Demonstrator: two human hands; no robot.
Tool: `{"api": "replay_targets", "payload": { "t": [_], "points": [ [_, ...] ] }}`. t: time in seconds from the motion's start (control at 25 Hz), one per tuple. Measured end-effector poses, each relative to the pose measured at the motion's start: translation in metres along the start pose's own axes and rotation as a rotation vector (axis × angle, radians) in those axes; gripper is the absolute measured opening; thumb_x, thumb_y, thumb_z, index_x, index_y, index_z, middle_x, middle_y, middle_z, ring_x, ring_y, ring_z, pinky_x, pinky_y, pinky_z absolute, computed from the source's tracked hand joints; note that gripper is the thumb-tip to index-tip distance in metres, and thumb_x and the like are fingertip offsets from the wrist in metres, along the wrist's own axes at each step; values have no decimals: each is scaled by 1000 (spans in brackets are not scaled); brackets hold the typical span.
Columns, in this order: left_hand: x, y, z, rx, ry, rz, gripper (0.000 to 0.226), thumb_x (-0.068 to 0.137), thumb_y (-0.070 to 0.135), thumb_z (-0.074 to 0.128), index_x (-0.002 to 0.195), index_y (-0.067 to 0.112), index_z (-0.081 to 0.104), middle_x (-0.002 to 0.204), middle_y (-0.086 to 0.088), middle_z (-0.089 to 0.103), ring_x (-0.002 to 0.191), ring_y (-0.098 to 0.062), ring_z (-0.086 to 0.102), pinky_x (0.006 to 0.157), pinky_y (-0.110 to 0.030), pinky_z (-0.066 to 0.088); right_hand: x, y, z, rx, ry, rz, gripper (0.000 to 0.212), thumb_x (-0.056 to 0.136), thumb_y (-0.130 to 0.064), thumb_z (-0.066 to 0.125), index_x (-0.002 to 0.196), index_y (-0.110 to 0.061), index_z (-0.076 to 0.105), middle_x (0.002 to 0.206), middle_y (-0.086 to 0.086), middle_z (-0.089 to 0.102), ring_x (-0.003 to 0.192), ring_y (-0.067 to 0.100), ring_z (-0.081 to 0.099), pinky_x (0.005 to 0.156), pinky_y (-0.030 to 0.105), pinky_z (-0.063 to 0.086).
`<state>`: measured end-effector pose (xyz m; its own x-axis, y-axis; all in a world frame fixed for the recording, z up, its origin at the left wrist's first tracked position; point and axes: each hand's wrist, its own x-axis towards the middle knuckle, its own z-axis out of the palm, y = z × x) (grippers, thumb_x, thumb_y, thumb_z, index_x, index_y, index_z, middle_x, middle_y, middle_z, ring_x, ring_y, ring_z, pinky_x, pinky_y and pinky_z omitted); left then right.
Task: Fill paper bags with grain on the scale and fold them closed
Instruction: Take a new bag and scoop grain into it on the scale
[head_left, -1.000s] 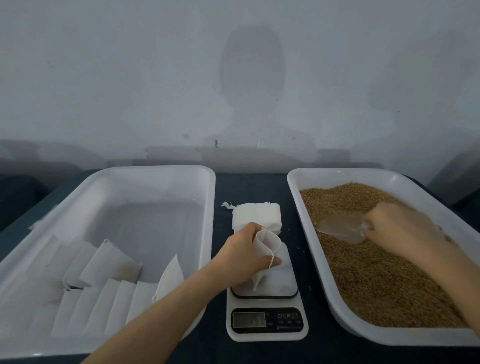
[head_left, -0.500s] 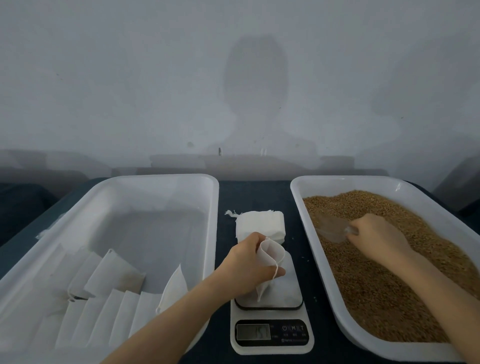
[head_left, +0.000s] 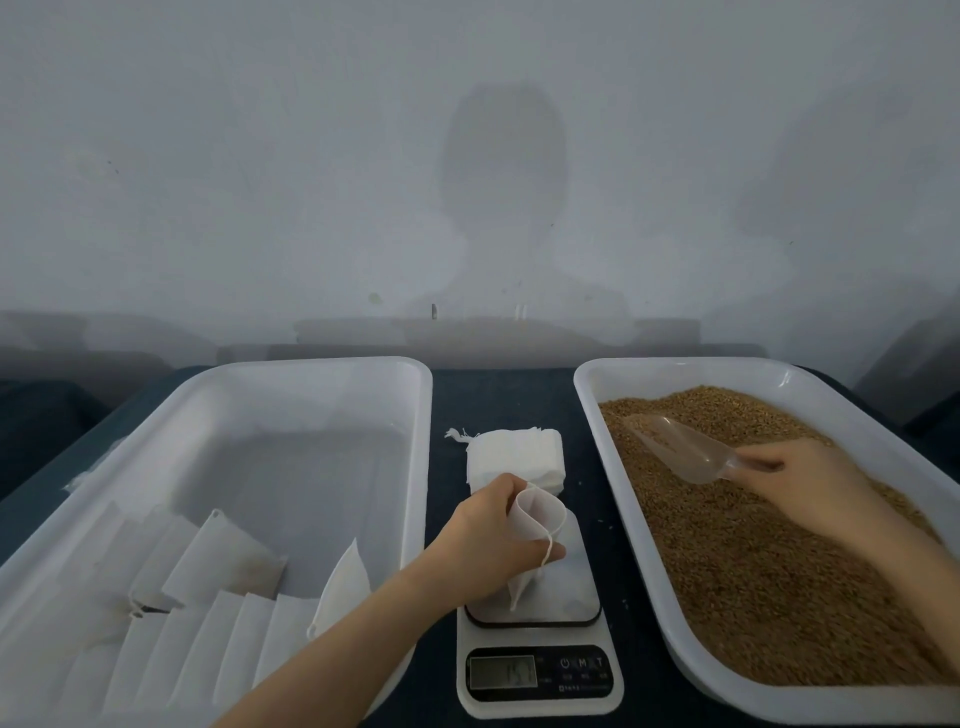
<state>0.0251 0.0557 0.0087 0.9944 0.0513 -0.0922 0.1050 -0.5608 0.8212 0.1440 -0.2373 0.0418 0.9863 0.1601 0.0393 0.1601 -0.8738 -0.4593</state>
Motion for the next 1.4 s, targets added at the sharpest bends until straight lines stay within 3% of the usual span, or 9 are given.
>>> {"api": "replay_targets", "payload": {
  "t": [0.12, 0.2, 0.32, 0.52, 0.64, 0.8, 0.92, 1.2, 1.4],
  "points": [
    [0, -1, 0, -5, 1, 4, 50, 74, 42, 77, 109, 37, 42, 99, 18, 51, 89, -4, 54, 67, -12, 42, -5, 4, -9, -60, 6, -19, 31, 85, -40, 62, 115, -32, 65, 115, 0, 66, 64, 7, 61, 49, 16, 39],
    [0, -1, 0, -4, 0, 7, 49, 75, 42, 77, 110, 37, 42, 103, 16, 53, 91, -7, 55, 68, -13, 43, -8, 5, -16, -61, 3, -28, 31, 84, -39, 63, 114, -33, 65, 122, 1, 62, 79, 14, 61, 61, 20, 42],
    [0, -2, 0, -5, -2, 10, 50, 75, 42, 77, 112, 34, 45, 108, 12, 56, 95, -9, 57, 73, -15, 45, -14, 1, -24, -43, -1, -61, 30, 84, -36, 64, 113, -36, 63, 117, -1, 63, 89, 18, 58, 75, 31, 45],
    [0, -3, 0, -20, -5, 22, 51, 75, 42, 77, 116, 32, 48, 110, 11, 57, 97, -9, 57, 79, -19, 48, -30, -25, -37, -12, 10, -238, 32, 82, -25, 64, 109, -42, 60, 100, -20, 60, 89, 2, 56, 83, 26, 43],
    [1, -4, 1, -35, -13, 28, 53, 74, 42, 77, 117, 32, 48, 111, 12, 58, 97, -8, 58, 79, -19, 48, -40, -44, -42, -57, 11, -349, 34, 80, -28, 64, 108, -47, 57, 99, -28, 57, 92, 0, 56, 91, 33, 46],
    [2, -5, 2, -47, -17, 33, 51, 75, 42, 76, 115, 35, 46, 111, 13, 58, 95, -6, 58, 78, -17, 49, -49, -59, -43, -178, 43, -474, 36, 80, -33, 63, 113, -47, 59, 98, -35, 53, 93, -5, 49, 103, 44, 31],
    [2, -6, 2, -73, -18, 39, 50, 75, 42, 76, 116, 34, 48, 110, 13, 59, 96, -6, 59, 80, -18, 51, -52, -67, -42, -226, 77, -546, 35, 80, -34, 63, 112, -49, 59, 96, -35, 51, 93, -9, 44, 100, 32, 19],
    [0, -2, 1, -96, -16, 50, 49, 78, 42, 74, 117, 35, 46, 112, 14, 58, 96, -7, 59, 76, -16, 50, -50, -84, -42, -350, 103, -591, 33, 83, -32, 62, 114, -43, 62, 93, -30, 49, 98, 4, 44, 93, 22, 9],
    [-1, 0, -1, -116, -1, 64, 45, 79, 40, 73, 115, 36, 46, 112, 15, 57, 94, -5, 59, 72, -13, 50, -50, -92, -41, -412, 106, -615, 32, 83, -33, 58, 113, -39, 65, 97, -20, 58, 100, 12, 51, 95, 27, 13]
  ]
}}
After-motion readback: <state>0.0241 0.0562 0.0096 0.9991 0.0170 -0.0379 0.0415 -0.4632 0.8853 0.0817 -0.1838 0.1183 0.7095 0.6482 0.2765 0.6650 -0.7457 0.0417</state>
